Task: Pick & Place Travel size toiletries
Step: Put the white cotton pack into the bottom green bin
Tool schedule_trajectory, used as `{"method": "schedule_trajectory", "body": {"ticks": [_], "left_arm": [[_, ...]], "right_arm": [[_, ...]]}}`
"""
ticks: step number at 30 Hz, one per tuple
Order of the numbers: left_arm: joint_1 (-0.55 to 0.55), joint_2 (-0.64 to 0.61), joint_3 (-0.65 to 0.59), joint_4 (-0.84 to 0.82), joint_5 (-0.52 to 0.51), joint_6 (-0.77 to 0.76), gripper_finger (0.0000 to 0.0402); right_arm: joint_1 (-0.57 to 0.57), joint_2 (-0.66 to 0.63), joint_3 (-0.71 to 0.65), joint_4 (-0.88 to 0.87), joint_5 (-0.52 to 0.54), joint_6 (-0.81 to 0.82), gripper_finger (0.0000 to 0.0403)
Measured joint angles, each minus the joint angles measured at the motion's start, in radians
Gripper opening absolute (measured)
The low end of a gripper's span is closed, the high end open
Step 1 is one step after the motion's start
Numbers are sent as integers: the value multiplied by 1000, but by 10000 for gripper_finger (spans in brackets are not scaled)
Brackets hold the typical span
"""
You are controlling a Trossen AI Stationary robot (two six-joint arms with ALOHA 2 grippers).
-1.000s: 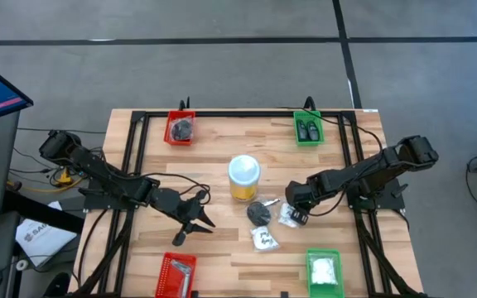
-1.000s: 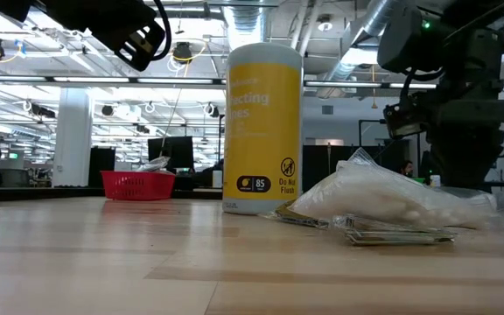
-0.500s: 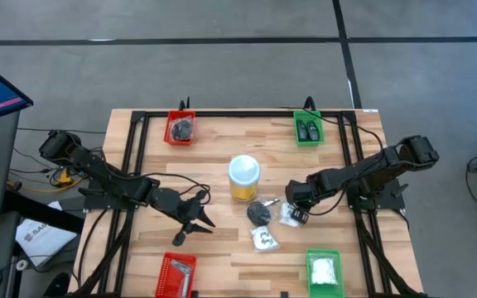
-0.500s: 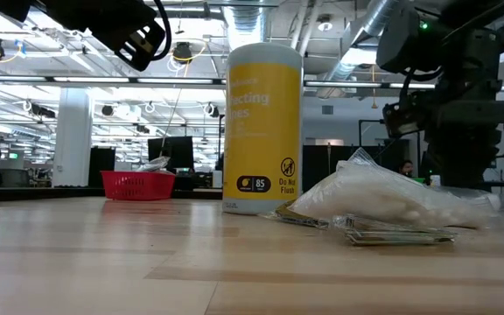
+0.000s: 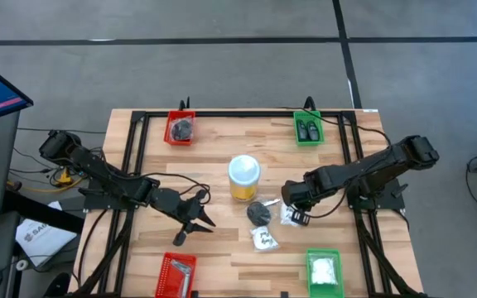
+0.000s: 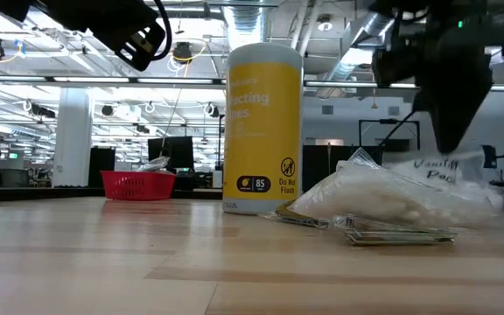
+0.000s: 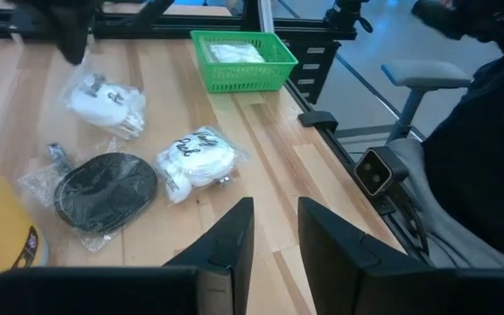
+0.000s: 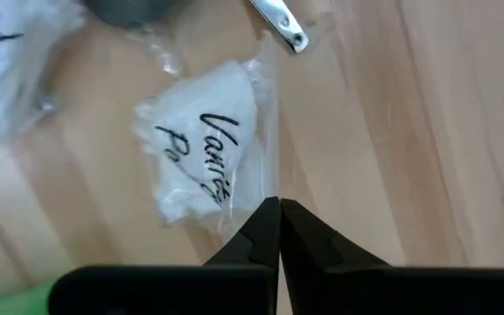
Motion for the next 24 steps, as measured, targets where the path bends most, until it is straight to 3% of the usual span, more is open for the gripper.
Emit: {"method": "schedule_trajectory", "body": {"ticks": [12,16,24], "left_arm": [[0,0,0,0,-92,42,84],[0,0,0,0,-101,54,84],[6,0,0,0,-242,67,84]], "right_arm": [[150,0,236,-188,21,58,0],[236,0,289,-204,41,134,0],[463,0,369,-189,88,320,0]]}}
